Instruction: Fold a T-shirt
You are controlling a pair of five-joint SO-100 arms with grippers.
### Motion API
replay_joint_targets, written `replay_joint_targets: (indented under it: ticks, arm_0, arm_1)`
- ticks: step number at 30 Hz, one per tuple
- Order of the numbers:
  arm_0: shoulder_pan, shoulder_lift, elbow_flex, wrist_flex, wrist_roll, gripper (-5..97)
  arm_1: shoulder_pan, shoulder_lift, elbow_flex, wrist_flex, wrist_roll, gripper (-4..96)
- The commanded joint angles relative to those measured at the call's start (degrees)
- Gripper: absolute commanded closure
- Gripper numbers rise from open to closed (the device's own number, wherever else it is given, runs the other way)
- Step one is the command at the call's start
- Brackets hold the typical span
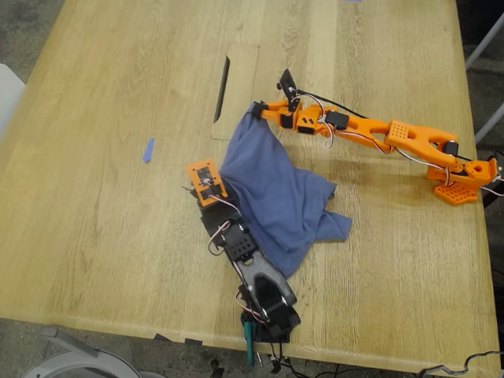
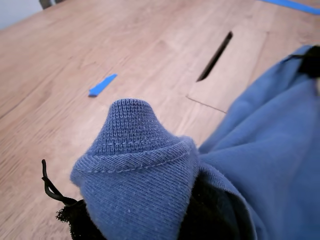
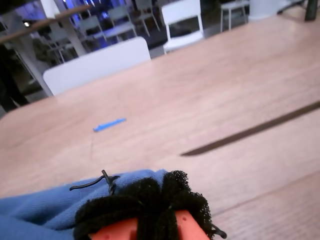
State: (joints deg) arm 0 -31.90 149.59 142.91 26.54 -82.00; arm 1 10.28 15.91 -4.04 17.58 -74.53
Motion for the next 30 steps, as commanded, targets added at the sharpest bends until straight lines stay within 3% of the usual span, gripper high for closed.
replay_joint_targets:
  ticks: [1, 17, 30]
  arm_0:
    - [0.97, 9.23, -6.24, 5.27, -0.62, 92]
    - [10.20, 19.78, -12.83, 26.98, -1.93, 92]
    - [23.55, 28.83, -18.54, 40.34, -3.78, 92]
  arm_1:
    - [1.41, 7.91, -4.13, 4.13, 0.53, 91.3]
    - [-4.75, 25.22, -4.13, 44.38, 2.72, 91.3]
    - [-11.78, 32.52, -4.13, 61.79, 2.72, 91.3]
